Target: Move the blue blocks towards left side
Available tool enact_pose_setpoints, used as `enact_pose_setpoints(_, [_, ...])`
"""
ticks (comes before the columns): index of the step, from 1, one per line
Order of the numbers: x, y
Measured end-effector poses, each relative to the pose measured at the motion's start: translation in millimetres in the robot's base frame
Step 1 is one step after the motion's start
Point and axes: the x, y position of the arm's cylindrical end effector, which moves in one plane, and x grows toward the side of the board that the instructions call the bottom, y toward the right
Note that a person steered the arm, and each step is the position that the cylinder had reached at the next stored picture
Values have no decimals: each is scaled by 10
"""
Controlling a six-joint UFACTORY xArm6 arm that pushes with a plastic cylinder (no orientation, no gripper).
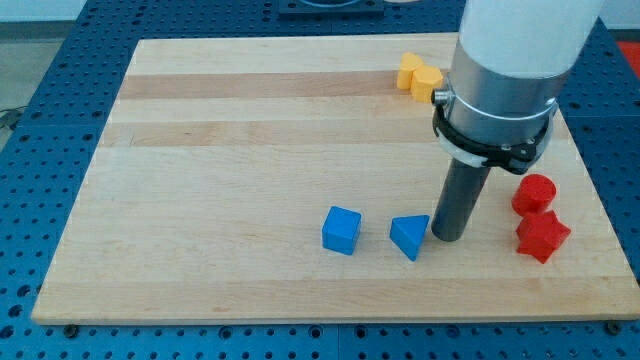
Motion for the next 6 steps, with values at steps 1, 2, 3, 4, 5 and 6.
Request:
enact_pose_setpoints(1, [0, -138])
enact_pose_setpoints(2, [0, -291])
enact_pose_setpoints(3, [0, -436])
enact_pose_setpoints(4, [0, -575])
enact_pose_setpoints(5, [0, -685])
enact_pose_setpoints(6, [0, -767])
